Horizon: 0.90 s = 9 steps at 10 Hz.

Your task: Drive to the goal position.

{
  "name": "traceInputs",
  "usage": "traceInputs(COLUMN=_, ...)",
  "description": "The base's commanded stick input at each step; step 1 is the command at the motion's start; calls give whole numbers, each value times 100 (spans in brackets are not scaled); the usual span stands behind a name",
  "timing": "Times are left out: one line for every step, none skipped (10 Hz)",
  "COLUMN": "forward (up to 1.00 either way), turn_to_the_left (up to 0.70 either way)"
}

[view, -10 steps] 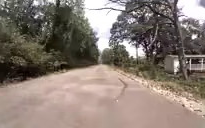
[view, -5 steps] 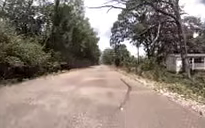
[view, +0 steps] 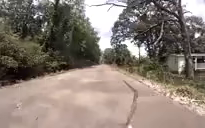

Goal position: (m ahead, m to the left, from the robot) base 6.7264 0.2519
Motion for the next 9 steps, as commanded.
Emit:
traceInputs(forward=70, turn_to_the_left=-18)
traceInputs(forward=70, turn_to_the_left=0)
traceInputs(forward=70, turn_to_the_left=0)
traceInputs(forward=70, turn_to_the_left=0)
traceInputs(forward=70, turn_to_the_left=0)
traceInputs(forward=70, turn_to_the_left=0)
traceInputs(forward=70, turn_to_the_left=0)
traceInputs(forward=70, turn_to_the_left=0)
traceInputs(forward=70, turn_to_the_left=0)
